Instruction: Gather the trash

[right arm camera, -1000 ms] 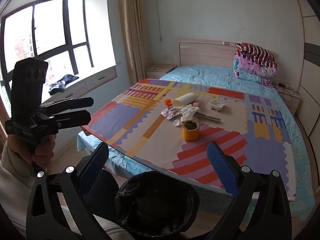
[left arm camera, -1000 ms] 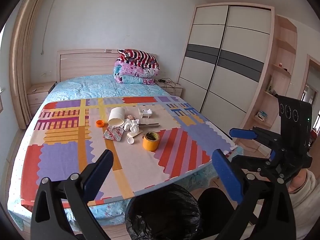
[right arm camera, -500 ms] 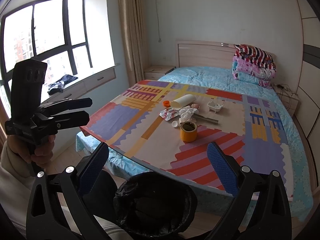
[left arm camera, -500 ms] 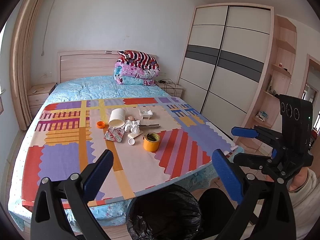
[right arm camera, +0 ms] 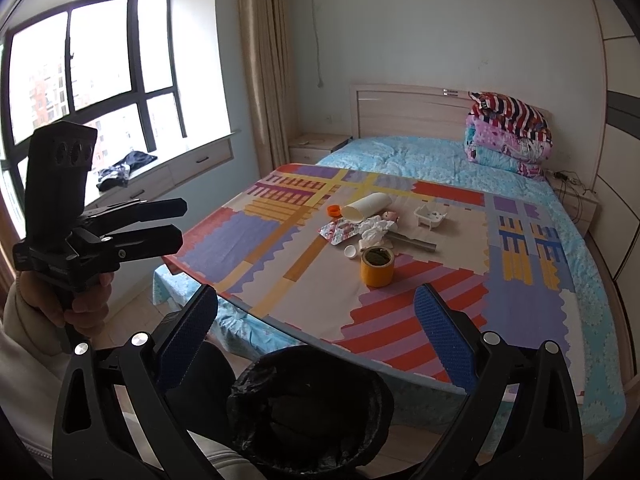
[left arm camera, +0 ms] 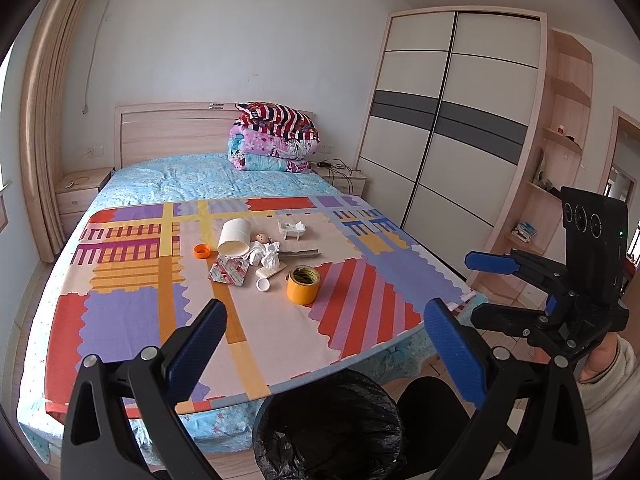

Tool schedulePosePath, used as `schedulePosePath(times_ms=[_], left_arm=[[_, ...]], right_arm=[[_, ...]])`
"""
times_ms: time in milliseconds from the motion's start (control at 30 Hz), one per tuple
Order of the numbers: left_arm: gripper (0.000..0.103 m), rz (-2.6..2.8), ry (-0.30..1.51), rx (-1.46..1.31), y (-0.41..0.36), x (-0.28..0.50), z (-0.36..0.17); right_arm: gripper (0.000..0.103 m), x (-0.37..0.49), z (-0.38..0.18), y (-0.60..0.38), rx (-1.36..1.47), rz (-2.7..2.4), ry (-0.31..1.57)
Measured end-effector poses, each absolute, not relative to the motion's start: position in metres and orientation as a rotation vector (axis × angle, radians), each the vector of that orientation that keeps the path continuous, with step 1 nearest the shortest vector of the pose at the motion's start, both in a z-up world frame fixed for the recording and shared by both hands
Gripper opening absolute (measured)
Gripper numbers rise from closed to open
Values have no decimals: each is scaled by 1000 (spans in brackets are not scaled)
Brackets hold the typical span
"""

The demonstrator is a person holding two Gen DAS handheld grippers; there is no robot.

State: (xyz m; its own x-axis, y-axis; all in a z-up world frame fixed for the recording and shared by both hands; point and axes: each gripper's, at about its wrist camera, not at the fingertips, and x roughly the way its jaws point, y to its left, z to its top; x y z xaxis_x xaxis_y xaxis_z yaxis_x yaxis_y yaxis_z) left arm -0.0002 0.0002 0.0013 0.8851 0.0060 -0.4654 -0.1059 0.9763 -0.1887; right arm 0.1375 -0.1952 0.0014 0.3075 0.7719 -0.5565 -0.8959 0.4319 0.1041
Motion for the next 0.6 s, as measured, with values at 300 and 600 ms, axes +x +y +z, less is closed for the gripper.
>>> schedulePosePath(times_ms=[300, 600], left_arm=[[95, 59, 479, -211, 1, 0, 0], [95, 62, 478, -210, 1, -3, 0]], right_arm=[[100, 137, 1, -193, -245, 1123, 586], [100, 136, 1, -192, -245, 1124, 586]])
